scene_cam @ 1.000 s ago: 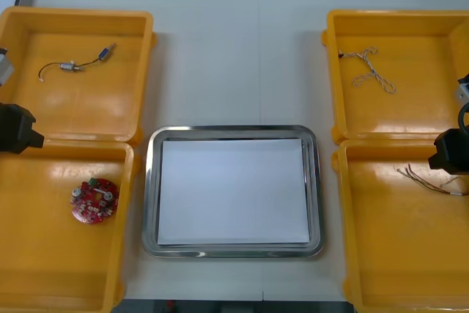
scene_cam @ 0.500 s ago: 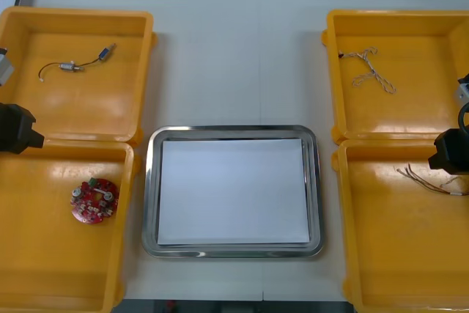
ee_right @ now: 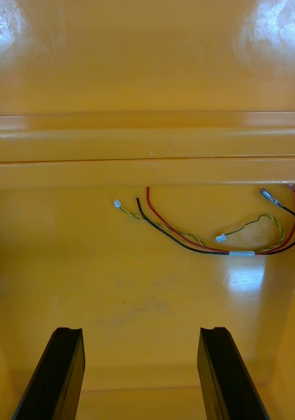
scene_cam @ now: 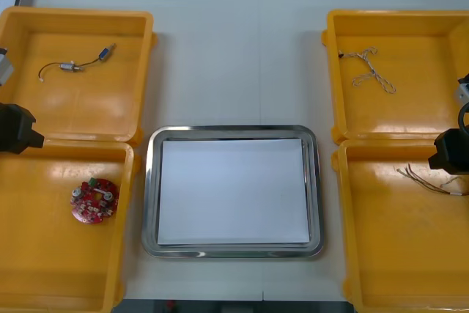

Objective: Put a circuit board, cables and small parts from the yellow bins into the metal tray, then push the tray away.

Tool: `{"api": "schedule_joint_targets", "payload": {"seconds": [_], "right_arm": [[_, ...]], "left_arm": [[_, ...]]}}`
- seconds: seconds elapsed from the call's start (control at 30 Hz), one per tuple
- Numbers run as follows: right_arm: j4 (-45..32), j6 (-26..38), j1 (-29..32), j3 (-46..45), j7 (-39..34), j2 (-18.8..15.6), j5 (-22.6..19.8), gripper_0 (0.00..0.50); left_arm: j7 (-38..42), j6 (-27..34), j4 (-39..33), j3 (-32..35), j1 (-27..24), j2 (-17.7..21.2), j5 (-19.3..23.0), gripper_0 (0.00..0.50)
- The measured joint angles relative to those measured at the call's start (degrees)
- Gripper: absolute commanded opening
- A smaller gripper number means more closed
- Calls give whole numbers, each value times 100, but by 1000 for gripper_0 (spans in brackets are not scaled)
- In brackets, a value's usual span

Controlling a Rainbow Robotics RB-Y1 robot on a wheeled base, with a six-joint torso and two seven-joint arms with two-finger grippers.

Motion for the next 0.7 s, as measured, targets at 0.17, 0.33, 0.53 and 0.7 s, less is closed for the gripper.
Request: {"api": "schedule_joint_targets", "payload": {"seconds": [0.17,0.33,0.53,0.7], "right_arm": [[0,0,0,0,0,0,0,500],[0,0,0,0,0,0,0,500],[0,0,0,0,0,0,0,500],[0,0,0,0,0,0,0,500]], "left_arm": [[0,0,0,0,0,0,0,500],[0,0,0,0,0,0,0,500],[0,0,0,0,0,0,0,500],[0,0,0,0,0,0,0,500]]}}
